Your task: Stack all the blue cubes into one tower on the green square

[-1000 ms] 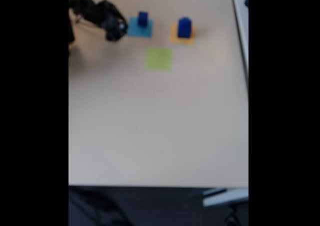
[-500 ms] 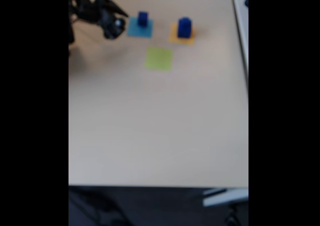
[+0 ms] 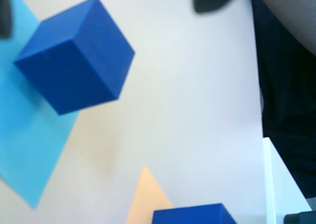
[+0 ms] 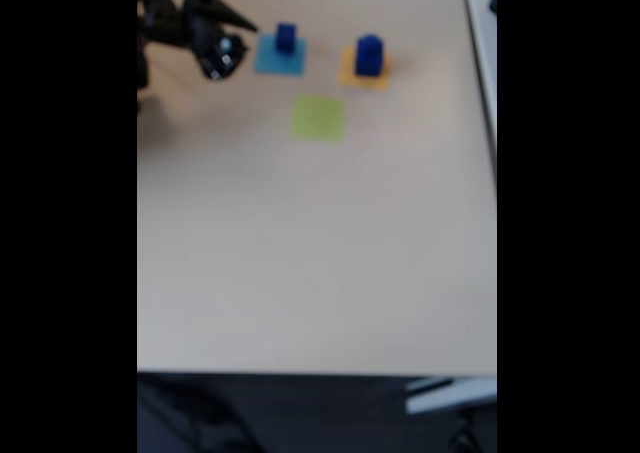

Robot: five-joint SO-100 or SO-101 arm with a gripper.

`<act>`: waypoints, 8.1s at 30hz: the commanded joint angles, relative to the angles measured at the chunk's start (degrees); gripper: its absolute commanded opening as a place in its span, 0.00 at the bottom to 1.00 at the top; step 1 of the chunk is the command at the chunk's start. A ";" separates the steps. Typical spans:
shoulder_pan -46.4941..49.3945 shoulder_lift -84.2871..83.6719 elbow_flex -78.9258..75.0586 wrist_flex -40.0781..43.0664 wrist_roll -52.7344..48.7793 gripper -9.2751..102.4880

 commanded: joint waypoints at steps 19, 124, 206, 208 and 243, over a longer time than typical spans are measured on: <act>9.93 1.49 0.44 -2.46 -109.95 0.08; 5.19 1.49 -0.26 22.41 -189.23 0.08; 14.77 1.41 -0.53 22.68 -186.68 0.08; 14.50 1.41 -0.62 22.68 -180.88 0.08; 8.53 1.41 -0.79 23.38 -174.99 0.08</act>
